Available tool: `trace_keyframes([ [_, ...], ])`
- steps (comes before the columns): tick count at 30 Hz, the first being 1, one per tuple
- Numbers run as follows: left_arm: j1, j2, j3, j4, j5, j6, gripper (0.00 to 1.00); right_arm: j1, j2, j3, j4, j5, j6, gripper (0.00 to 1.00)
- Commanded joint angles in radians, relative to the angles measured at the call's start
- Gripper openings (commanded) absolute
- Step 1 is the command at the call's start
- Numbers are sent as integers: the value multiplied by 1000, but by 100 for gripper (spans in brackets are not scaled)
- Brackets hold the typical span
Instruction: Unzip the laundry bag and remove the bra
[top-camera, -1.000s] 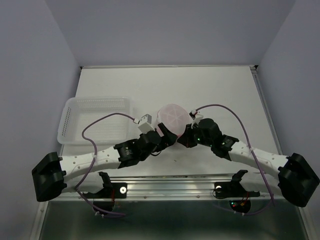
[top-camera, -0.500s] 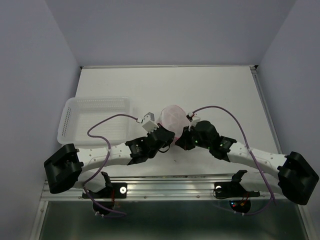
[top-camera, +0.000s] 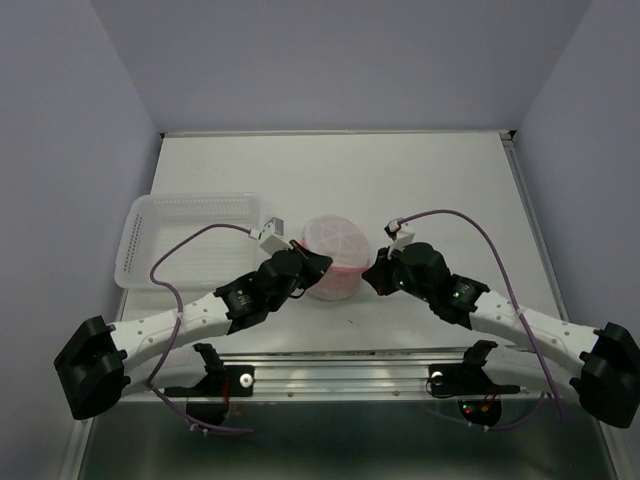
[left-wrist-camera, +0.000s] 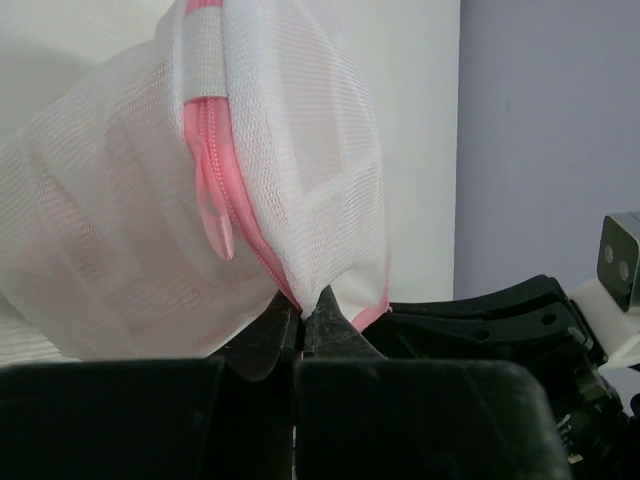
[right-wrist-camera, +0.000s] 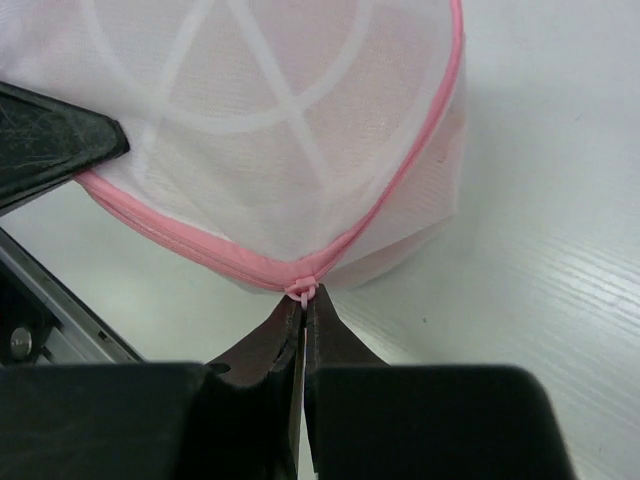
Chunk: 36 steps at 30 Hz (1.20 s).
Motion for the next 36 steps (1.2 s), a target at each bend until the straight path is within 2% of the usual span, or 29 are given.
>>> trace_keyframes([
  [1,89,-79,-43,20,16,182,0,-20,-17,21,-121,85,-47,1],
  [5,199,-84,-46,12,141,338,0,-20,-27,33,-144,95,-51,1],
  [7,258,-71,-49,53,176,403,0,-20,-47,35,-146,85,-63,1],
  [9,281,-43,-39,153,205,440,0,-20,-58,29,-111,9,-88,1],
  [12,292,64,64,210,242,474,0,-20,-66,21,-43,-100,-85,1],
  [14,293,147,160,210,259,504,7,-20,-34,29,-28,-129,-79,1],
  [15,293,167,185,210,266,506,12,-20,-17,33,-17,-146,-71,1],
  [16,293,186,208,210,273,504,32,-20,-5,33,-6,-154,-67,1],
  [18,293,213,257,209,288,480,60,-20,28,27,50,-172,-45,1],
  [19,293,215,264,209,294,460,82,-20,31,23,72,-174,-33,1],
  [22,277,178,259,209,296,388,99,-20,51,4,150,-143,18,1],
  [29,178,45,109,164,201,236,98,-20,123,36,210,-88,59,1],
  [36,102,144,119,160,187,230,96,-20,163,58,213,-117,50,1],
])
